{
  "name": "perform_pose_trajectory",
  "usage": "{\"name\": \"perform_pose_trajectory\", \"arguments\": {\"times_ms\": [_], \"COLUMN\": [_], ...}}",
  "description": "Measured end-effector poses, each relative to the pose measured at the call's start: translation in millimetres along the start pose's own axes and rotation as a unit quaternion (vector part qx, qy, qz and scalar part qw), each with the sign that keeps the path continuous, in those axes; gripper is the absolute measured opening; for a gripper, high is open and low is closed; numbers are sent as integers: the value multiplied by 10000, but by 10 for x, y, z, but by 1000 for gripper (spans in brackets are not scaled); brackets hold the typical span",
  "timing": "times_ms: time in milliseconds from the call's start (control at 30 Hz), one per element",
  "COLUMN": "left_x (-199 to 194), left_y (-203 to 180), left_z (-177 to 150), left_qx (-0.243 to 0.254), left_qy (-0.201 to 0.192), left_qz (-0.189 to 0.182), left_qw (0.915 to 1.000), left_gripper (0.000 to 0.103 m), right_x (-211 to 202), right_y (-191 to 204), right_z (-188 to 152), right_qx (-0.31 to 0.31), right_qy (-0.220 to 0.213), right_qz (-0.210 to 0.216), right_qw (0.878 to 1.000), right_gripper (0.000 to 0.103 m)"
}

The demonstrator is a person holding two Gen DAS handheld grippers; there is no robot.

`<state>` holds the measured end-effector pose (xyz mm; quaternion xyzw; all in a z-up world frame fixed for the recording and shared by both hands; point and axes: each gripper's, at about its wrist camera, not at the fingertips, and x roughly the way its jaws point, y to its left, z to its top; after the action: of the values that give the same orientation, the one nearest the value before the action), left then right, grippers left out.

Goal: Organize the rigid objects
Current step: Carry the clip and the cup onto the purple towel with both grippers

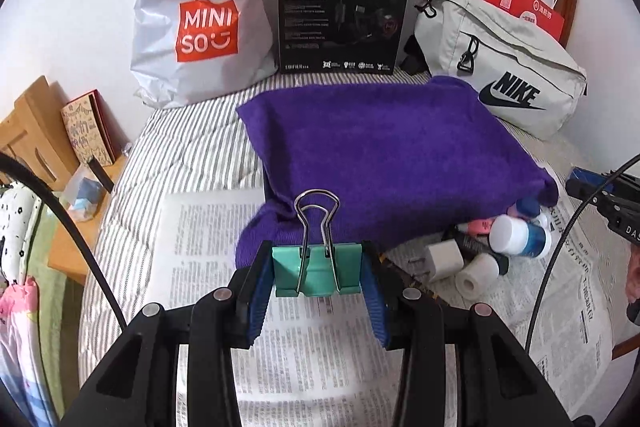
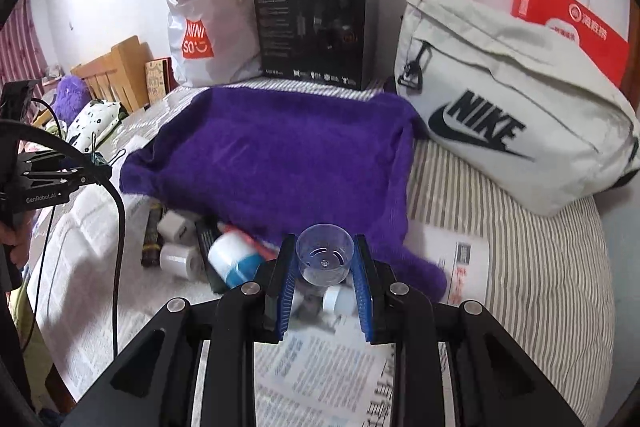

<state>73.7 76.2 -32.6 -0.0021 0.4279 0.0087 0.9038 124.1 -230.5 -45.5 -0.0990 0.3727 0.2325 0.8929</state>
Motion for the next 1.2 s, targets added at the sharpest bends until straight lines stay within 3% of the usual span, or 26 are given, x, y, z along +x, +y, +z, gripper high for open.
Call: {"name": "perform_pose_trajectory", "arguments": {"times_ms": [567, 1200], "left_x": [427, 1490], "left_y": [-32, -40], "left_z": [649, 1127], "left_qx": [-4, -156], "left_qy": [40, 587], "left_qz": [-309, -580], "left_qw": [9995, 9965], "left_gripper": [40, 40], "right_x": [507, 1657], "right_y": [-88, -242], "right_z": [728, 1195], "right_qx": [67, -33], "right_qy": [-222, 609], "right_qz": [102, -44], "right_qw": [9997, 9981], "right_gripper": [27, 27]}}
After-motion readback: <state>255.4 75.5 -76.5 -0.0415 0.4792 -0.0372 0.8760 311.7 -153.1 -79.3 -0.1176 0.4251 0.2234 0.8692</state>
